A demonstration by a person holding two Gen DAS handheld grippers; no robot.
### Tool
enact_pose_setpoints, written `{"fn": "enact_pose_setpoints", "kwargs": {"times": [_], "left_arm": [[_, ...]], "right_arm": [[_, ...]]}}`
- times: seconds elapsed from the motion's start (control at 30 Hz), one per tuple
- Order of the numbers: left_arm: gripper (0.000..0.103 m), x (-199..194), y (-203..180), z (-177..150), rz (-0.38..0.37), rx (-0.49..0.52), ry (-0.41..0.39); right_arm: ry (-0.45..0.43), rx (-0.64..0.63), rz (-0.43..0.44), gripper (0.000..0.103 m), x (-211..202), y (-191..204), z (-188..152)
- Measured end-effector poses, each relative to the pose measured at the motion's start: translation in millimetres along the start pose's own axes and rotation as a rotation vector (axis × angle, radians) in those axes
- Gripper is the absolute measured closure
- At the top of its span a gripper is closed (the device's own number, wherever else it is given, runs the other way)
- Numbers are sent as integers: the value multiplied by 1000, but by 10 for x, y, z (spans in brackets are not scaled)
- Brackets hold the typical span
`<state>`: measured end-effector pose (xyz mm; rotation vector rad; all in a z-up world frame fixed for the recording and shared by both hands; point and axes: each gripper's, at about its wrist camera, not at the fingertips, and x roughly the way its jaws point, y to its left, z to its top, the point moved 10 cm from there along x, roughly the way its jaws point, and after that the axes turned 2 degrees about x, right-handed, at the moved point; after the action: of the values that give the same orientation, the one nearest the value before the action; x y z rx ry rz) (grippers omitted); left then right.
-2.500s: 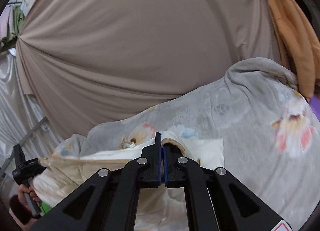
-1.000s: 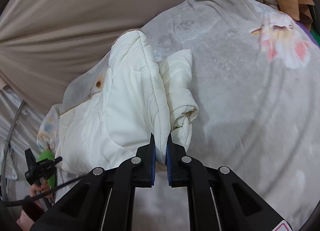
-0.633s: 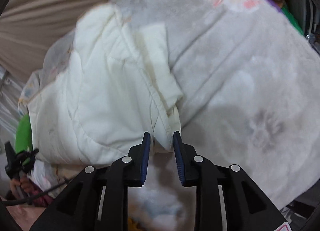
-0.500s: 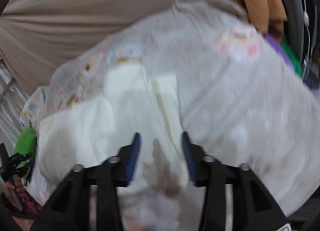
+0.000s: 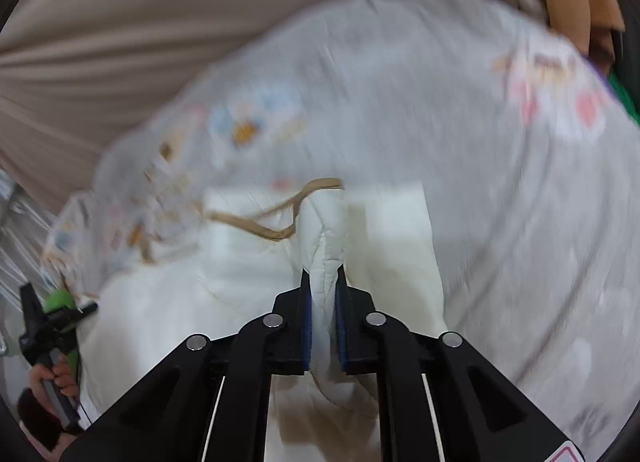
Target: Fold large clothes
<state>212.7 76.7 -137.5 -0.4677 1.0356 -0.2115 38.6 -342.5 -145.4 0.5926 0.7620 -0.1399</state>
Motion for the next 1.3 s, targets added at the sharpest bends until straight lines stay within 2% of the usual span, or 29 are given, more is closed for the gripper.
{"fn": "enact_pose_setpoints", "kwargs": {"times": [0.1, 0.17, 0.23, 0.3, 0.33, 0.37, 0.47, 0.57, 0.67, 0.73, 0.77, 0.83, 0.93, 1.0, 1.03, 1.07, 1.13, 1.2, 1.3], "left_arm": [[93, -277, -146, 215, -19, 47, -104], [92, -307, -175, 328, -3, 62, -140], [92, -30, -108, 307, 36, 73, -89], [91, 351, 34, 135, 115, 106, -6], [91, 498, 82, 46, 137, 117, 16], [89, 545, 88, 15, 140, 122, 8], [87, 496, 83, 31, 165, 141, -11], [81, 209, 22, 164, 172, 144, -68], [77, -190, -134, 305, 203, 174, -174], [72, -448, -359, 355, 221, 221, -246], [71, -522, -509, 346, 198, 235, -267], [70, -535, -860, 245, 137, 280, -266], [69, -184, -1356, -118, 40, 371, -163], [69, 191, -1452, -374, 39, 415, -81], [69, 425, -1413, -517, 70, 443, -25], [69, 603, -1320, -622, 113, 463, 8], [77, 714, -1122, -739, 129, 484, 1], [92, 638, -929, -751, 139, 487, -16], [102, 489, -555, -741, 148, 446, -31]], "right_arm": [[-147, 7, 47, 96, -396, 155, 288], [-185, -2, 28, 96, -424, 161, 364], [-122, 16, -30, 96, -125, -6, 295], [11, 7, -140, 95, 352, -294, 51], [82, 10, -161, 95, 562, -418, -98], [103, 17, -148, 94, 653, -469, -175], [95, 15, -164, 91, 589, -435, -107], [-2, 34, -176, 85, 274, -392, 118], [-153, -64, -259, 78, -162, -209, 337], [-200, -139, -207, 78, -315, 130, 373], [-197, -169, -168, 78, -327, 313, 363], [-110, -254, -51, 79, -152, 845, 159], [25, -388, 85, 87, 177, 1492, -301], [106, -460, 141, 91, 427, 1778, -613], [145, -484, 145, 91, 545, 1835, -733], [178, -499, 138, 92, 643, 1829, -846], [206, -513, 92, 101, 794, 1645, -934], [202, -443, 63, 103, 761, 1274, -869], [155, -331, -41, 103, 563, 579, -701]]}}
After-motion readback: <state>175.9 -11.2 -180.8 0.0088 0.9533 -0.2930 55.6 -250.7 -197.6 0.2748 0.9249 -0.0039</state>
